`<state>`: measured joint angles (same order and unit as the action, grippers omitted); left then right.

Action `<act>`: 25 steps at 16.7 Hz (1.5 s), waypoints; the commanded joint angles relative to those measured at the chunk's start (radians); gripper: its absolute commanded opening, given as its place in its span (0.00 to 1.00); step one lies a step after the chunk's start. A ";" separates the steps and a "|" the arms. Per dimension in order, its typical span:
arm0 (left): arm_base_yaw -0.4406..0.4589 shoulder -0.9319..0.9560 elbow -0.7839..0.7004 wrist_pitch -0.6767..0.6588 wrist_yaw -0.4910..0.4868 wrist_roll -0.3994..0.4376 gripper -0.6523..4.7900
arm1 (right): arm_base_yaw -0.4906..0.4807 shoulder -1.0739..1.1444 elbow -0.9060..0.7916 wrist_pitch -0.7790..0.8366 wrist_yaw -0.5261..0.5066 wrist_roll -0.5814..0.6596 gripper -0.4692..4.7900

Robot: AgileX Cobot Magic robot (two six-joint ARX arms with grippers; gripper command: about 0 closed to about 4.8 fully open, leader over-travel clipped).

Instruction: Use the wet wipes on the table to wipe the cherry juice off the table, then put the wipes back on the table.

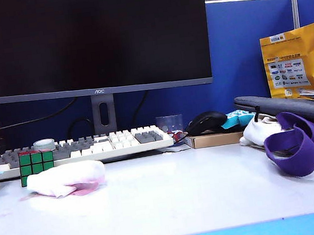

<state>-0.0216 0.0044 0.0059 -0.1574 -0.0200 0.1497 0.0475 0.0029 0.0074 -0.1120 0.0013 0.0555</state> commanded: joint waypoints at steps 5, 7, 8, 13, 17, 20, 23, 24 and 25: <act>0.000 -0.003 -0.001 0.003 0.041 -0.281 0.16 | 0.000 0.000 -0.002 0.010 -0.001 -0.003 0.09; 0.000 -0.003 -0.001 -0.006 0.104 -0.281 0.16 | 0.000 0.000 -0.002 0.010 -0.001 -0.003 0.09; 0.000 -0.003 -0.001 -0.006 0.102 -0.281 0.16 | 0.000 0.000 -0.002 0.010 -0.001 -0.003 0.09; 0.000 -0.003 -0.001 -0.004 0.106 -0.289 0.16 | 0.000 0.000 -0.002 0.010 -0.001 -0.003 0.09; 0.000 -0.003 0.085 0.055 0.182 -0.395 0.18 | 0.000 0.000 -0.002 0.010 -0.001 -0.003 0.09; 0.000 0.026 0.274 0.065 0.137 -0.390 0.18 | 0.000 0.000 -0.002 0.010 -0.001 -0.003 0.09; 0.000 0.263 0.460 0.069 0.190 -0.319 0.18 | 0.000 0.000 -0.002 0.010 -0.001 -0.003 0.09; 0.000 0.389 0.531 0.067 0.259 -0.292 0.18 | 0.000 0.000 -0.002 0.010 -0.001 -0.003 0.09; 0.000 0.518 0.612 0.042 0.329 -0.271 0.18 | 0.000 0.000 -0.002 0.010 -0.001 -0.003 0.09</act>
<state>-0.0216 0.4580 0.5701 -0.0944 0.2314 -0.1547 0.0475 0.0029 0.0074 -0.1135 0.0002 0.0555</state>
